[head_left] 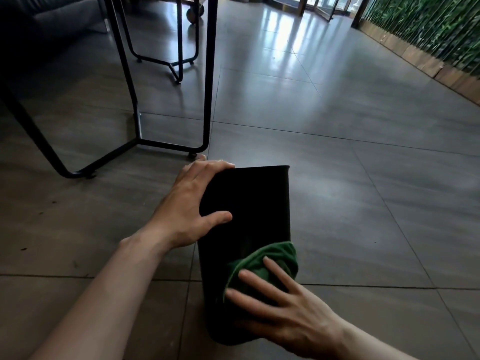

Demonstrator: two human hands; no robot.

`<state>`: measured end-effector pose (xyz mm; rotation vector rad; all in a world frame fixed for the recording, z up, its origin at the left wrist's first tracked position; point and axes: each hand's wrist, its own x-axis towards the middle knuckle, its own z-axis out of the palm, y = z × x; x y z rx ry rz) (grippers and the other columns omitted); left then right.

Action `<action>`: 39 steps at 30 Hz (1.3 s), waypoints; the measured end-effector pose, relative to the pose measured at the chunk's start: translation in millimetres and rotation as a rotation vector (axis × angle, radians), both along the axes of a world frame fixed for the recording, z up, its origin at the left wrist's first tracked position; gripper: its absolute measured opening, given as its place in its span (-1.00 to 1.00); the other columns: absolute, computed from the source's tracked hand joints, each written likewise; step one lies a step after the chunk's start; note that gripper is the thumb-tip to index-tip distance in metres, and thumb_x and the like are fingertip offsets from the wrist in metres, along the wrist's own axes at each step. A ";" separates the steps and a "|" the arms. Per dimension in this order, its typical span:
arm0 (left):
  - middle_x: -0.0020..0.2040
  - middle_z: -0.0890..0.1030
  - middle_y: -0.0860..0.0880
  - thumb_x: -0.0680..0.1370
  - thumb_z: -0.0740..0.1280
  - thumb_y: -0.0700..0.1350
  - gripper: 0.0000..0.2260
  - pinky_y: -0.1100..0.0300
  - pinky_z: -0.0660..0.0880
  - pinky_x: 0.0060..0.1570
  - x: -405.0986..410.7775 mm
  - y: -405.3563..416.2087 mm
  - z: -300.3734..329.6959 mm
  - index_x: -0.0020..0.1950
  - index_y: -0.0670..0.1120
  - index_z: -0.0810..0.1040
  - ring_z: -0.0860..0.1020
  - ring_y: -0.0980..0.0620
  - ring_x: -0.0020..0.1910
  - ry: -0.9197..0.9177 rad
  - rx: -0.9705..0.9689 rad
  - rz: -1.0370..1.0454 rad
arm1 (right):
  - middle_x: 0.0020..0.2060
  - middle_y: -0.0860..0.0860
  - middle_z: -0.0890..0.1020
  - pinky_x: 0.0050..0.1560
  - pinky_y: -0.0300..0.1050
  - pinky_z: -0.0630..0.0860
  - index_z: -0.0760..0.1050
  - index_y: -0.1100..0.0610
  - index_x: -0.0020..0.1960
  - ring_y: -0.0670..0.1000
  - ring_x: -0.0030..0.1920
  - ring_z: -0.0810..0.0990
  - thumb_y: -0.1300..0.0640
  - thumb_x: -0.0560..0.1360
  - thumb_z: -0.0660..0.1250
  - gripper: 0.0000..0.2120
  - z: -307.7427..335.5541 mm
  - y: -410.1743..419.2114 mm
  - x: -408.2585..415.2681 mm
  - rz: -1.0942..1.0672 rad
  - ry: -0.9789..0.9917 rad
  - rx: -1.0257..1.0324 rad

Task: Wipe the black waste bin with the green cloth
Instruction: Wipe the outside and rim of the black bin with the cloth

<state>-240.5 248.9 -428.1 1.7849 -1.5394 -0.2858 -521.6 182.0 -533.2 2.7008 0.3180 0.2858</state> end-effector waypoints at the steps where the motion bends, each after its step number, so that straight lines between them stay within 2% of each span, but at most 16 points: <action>1: 0.45 0.35 0.18 0.36 0.55 -0.01 -0.26 0.13 0.12 0.46 -1.4 -0.6 0.0 0.46 0.21 0.29 0.08 0.10 0.57 0.005 -0.007 -0.011 | 0.67 0.06 0.15 0.55 0.43 0.16 0.33 -0.14 0.52 0.27 0.64 0.12 0.04 0.69 0.25 -0.58 2.0 -3.8 -3.0 0.019 0.008 -0.003; 4: 0.44 0.36 0.18 0.36 0.57 -0.05 -0.27 0.12 0.11 0.47 -3.8 -2.4 1.5 0.45 0.21 0.31 0.07 0.11 0.57 0.035 -0.009 -0.011 | 0.64 0.11 0.21 0.54 0.38 0.24 0.39 -0.17 0.49 0.31 0.63 0.16 0.06 0.68 0.29 -0.59 28.5 -24.4 11.6 -0.057 -0.117 0.161; 7: 0.46 0.34 0.20 0.38 0.57 -0.11 -0.27 0.03 0.09 0.51 -4.2 -2.5 3.7 0.45 0.20 0.31 0.05 0.10 0.59 0.054 0.013 -0.044 | 0.57 0.15 0.30 0.49 0.36 0.32 0.45 -0.15 0.48 0.32 0.61 0.19 -0.05 0.65 0.32 -0.60 67.8 -47.0 47.8 -0.332 -0.429 0.399; 10: 0.47 0.34 0.21 0.40 0.54 -0.18 -0.28 -0.01 0.09 0.54 -2.6 -1.0 2.9 0.46 0.20 0.32 0.03 0.11 0.59 0.073 0.008 -0.047 | 0.57 0.16 0.34 0.47 0.33 0.33 0.36 -0.09 0.55 0.28 0.62 0.16 -0.08 0.63 0.33 -0.50 86.0 -52.4 76.2 -0.489 -0.570 0.542; 12: 0.48 0.33 0.22 0.43 0.50 -0.21 -0.31 0.01 0.08 0.54 -0.6 -0.5 -0.1 0.46 0.21 0.33 0.03 0.14 0.59 0.086 -0.007 -0.039 | 0.58 0.14 0.34 0.48 0.36 0.30 0.26 -0.05 0.59 0.29 0.63 0.16 -0.04 0.61 0.35 -0.41 74.9 -42.0 78.3 -0.456 -0.554 0.516; 15: 0.50 0.30 0.24 0.47 0.42 -0.18 -0.37 0.04 0.05 0.53 0.8 -2.2 -4.9 0.44 0.25 0.33 -0.02 0.19 0.59 0.108 -0.030 -0.042 | 0.59 0.08 0.34 0.51 0.39 0.26 0.21 -0.04 0.61 0.29 0.62 0.21 0.02 0.62 0.34 -0.38 27.5 -12.4 50.4 -0.239 -0.369 0.274; 18: 0.51 0.25 0.32 0.48 0.37 -0.14 -0.40 0.03 0.02 0.50 -3.7 -5.2 -7.6 0.42 0.32 0.33 -0.06 0.25 0.59 0.146 -0.023 -0.051 | 0.67 0.08 0.15 0.60 0.32 0.13 0.04 -0.01 0.68 0.29 0.65 0.08 0.10 0.74 0.06 -0.47 -16.5 18.2 4.9 -0.020 -0.077 0.004; 20: 0.50 0.25 0.35 0.47 0.33 -0.11 -0.43 0.04 0.00 0.48 -6.1 -7.2 -9.1 0.41 0.33 0.33 -0.07 0.26 0.59 0.151 -0.030 -0.059 | 0.68 0.10 0.04 0.58 0.25 0.20 -0.07 0.02 0.69 0.27 0.66 0.00 0.13 0.77 -0.05 -0.48 -18.2 21.2 -5.8 0.013 -0.002 -0.034; 22: 0.50 0.28 0.33 0.48 0.29 -0.12 -0.46 0.06 0.00 0.50 -7.1 -8.9 -9.7 0.39 0.31 0.36 -0.04 0.25 0.59 0.155 -0.047 -0.049 | 0.66 0.06 0.17 0.53 0.21 0.33 0.09 -0.01 0.67 0.22 0.66 0.10 0.09 0.74 0.10 -0.48 2.4 10.0 8.9 -0.062 -0.116 0.108; 24: 0.48 0.34 0.28 0.55 0.21 -0.11 -0.56 0.10 0.03 0.52 -7.7 -10.6 -9.2 0.38 0.26 0.40 0.01 0.24 0.59 0.158 -0.070 -0.030 | 0.63 0.05 0.27 0.52 0.22 0.31 0.21 -0.02 0.63 0.19 0.65 0.15 0.01 0.70 0.24 -0.47 35.4 -8.6 36.4 -0.236 -0.328 0.314; 26: 0.47 0.38 0.24 0.61 0.13 -0.03 -0.65 0.16 0.05 0.52 -8.1 -10.0 -7.8 0.38 0.22 0.43 0.04 0.23 0.58 0.149 -0.082 -0.010 | 0.62 0.07 0.29 0.55 0.28 0.26 0.25 0.01 0.61 0.18 0.66 0.12 -0.04 0.64 0.33 -0.41 65.9 -25.0 63.9 -0.406 -0.490 0.504; 28: 0.47 0.39 0.22 0.64 0.07 0.09 -0.66 0.19 0.06 0.50 -7.3 -8.4 -7.1 0.38 0.20 0.44 0.06 0.23 0.58 0.146 -0.080 -0.001 | 0.62 0.09 0.28 0.54 0.35 0.22 0.25 0.04 0.61 0.20 0.66 0.10 -0.06 0.60 0.35 -0.36 78.6 -30.1 82.6 -0.496 -0.563 0.574; 30: 0.47 0.39 0.20 0.64 0.04 0.15 -0.63 0.20 0.07 0.50 -5.2 -6.2 -7.5 0.39 0.18 0.44 0.07 0.22 0.58 0.140 -0.082 0.000 | 0.60 0.12 0.32 0.52 0.41 0.22 0.27 0.04 0.59 0.27 0.64 0.13 -0.06 0.60 0.32 -0.40 68.6 -20.7 85.7 -0.459 -0.523 0.492; 33: 0.48 0.37 0.21 0.64 0.04 0.14 -0.63 0.28 0.05 0.47 -5.0 -3.9 -7.5 0.40 0.20 0.42 0.06 0.24 0.58 0.115 -0.069 -0.001 | 0.58 0.07 0.38 0.49 0.40 0.29 0.34 -0.02 0.57 0.30 0.62 0.19 -0.01 0.67 0.27 -0.52 24.6 9.0 60.7 -0.231 -0.333 0.247; 36: 0.47 0.36 0.25 0.65 0.06 0.10 -0.66 0.30 0.04 0.44 -10.2 -4.3 -7.5 0.39 0.23 0.41 0.05 0.25 0.57 0.110 -0.063 -0.008 | 0.63 0.01 0.27 0.51 0.31 0.31 0.25 -0.10 0.60 0.25 0.64 0.17 0.05 0.72 0.19 -0.54 -2.3 28.1 29.3 -0.061 -0.156 0.066; 39: 0.45 0.40 0.23 0.63 0.06 0.11 -0.65 0.26 0.07 0.48 -9.7 -5.3 -7.0 0.39 0.21 0.43 0.07 0.24 0.57 0.144 -0.074 0.008 | 0.61 0.04 0.32 0.51 0.30 0.33 0.26 -0.09 0.61 0.23 0.63 0.19 -0.02 0.71 0.24 -0.52 16.4 9.7 36.3 -0.163 -0.243 0.194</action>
